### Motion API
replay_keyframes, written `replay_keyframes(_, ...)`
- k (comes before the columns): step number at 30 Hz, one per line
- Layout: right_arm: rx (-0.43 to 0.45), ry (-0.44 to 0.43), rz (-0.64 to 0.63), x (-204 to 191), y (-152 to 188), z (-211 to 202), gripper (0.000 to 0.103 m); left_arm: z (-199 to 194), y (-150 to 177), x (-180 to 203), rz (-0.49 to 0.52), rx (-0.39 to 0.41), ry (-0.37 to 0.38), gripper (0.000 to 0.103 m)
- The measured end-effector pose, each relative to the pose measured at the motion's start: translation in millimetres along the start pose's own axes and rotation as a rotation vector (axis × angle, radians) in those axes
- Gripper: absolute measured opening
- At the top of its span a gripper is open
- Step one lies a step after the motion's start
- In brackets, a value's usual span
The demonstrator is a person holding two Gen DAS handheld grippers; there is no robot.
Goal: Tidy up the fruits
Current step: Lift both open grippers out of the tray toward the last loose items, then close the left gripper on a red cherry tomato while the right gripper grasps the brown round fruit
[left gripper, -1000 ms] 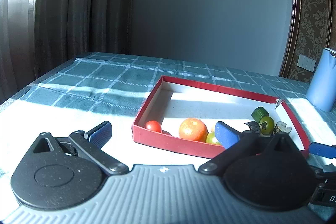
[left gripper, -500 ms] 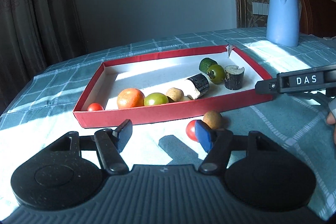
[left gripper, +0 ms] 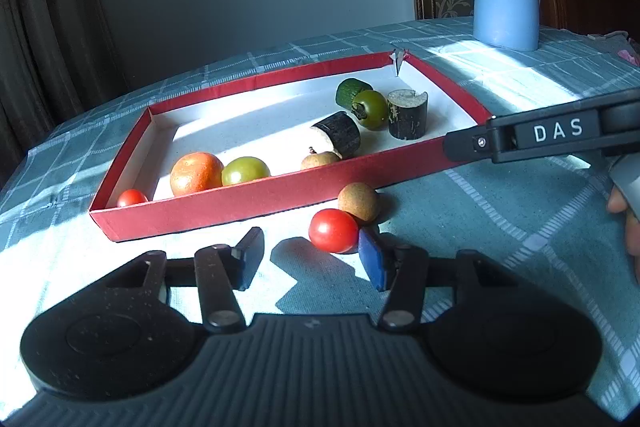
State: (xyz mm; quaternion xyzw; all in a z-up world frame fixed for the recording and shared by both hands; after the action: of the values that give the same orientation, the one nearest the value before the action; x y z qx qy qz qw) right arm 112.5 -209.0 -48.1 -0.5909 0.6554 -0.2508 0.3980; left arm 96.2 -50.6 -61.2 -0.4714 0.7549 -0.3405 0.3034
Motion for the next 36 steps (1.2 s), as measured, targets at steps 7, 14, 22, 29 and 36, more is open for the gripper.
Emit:
replay_keyframes(7, -0.014, -0.002, -0.024, -4.4, 3.8, 2.8, 0.080, 6.4, -3.7, 4.3, 0.016, -0.002, 0.038, 0.031)
replay_keyframes(14, -0.001, 0.002, -0.071, -10.7, 6.2, 2.4, 0.080, 0.7, -0.8, 6.2, 0.042, 0.004, 0.040, 0.025)
replay_keyframes(22, -0.017, -0.056, -0.156, -32.7, 14.6, 3.1, 0.081, -4.4, 6.4, -28.1, -0.033, -0.014, -0.099, 0.025)
replay_keyframes(29, 0.008, -0.070, -0.260, -61.8, 19.9, 2.7, 0.081, -3.7, 10.9, -68.8, -0.199, -0.046, -0.183, 0.025)
replay_keyframes(36, -0.045, -0.068, -0.274, -84.2, 24.5, 20.4, 0.062, -2.3, 12.0, -73.7, -0.219, -0.055, -0.195, 0.025)
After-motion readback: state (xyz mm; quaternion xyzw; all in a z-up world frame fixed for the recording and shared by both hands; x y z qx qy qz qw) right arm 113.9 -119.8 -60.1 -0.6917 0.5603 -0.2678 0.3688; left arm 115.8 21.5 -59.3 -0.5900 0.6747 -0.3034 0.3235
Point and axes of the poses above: each gripper's, at about its wrist camera, not at the fingertips, and z roughly the way its jaws point, x to its right, y to its underside, the point moved 8 cm from there along z, roughly the way its jaws point, and after that the axes turned 2 degrees about y, right-handed, at the moved point
